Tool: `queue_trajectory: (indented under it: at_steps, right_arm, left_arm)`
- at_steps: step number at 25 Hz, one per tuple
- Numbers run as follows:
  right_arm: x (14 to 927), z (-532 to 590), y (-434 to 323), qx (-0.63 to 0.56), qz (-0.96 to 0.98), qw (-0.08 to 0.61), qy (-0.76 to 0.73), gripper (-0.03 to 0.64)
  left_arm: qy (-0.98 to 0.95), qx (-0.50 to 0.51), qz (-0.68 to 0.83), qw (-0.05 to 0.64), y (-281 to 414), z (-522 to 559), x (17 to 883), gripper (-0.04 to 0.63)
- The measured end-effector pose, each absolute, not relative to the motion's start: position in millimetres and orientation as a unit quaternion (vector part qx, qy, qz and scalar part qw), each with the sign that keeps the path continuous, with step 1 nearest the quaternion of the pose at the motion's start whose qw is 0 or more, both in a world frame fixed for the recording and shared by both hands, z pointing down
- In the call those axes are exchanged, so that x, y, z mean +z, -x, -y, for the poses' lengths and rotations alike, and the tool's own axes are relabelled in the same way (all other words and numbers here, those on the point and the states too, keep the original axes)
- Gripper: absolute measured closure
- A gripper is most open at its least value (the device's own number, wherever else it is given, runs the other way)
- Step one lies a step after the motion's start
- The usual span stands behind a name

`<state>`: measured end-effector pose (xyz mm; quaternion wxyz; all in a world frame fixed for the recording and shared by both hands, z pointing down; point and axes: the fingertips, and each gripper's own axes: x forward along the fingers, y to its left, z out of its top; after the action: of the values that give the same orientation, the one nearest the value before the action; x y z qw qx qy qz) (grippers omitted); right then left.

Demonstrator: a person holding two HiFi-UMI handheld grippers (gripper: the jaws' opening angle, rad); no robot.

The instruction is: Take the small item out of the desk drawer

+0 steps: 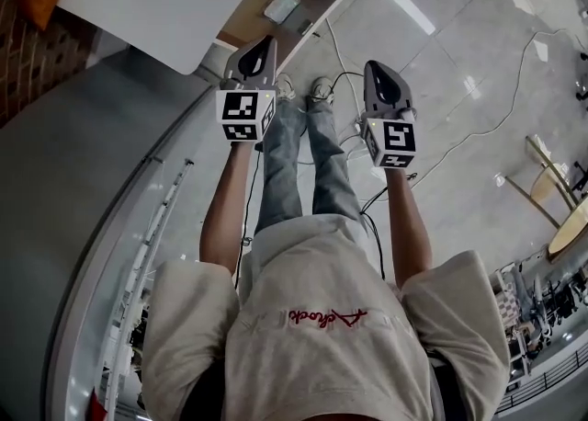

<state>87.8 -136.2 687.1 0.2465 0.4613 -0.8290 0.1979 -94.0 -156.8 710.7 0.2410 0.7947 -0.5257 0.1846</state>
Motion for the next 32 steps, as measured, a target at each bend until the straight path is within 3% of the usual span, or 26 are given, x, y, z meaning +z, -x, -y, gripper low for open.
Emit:
queue_trajectory:
  at_steps: [32]
  right_arm:
    - [755.8,152.5,-94.1,0.251,0.817,0.274,-0.440,0.604]
  left_arm:
    - [-0.795,0.287,0.477,0.240,81.9,269.1,843.3,0.586]
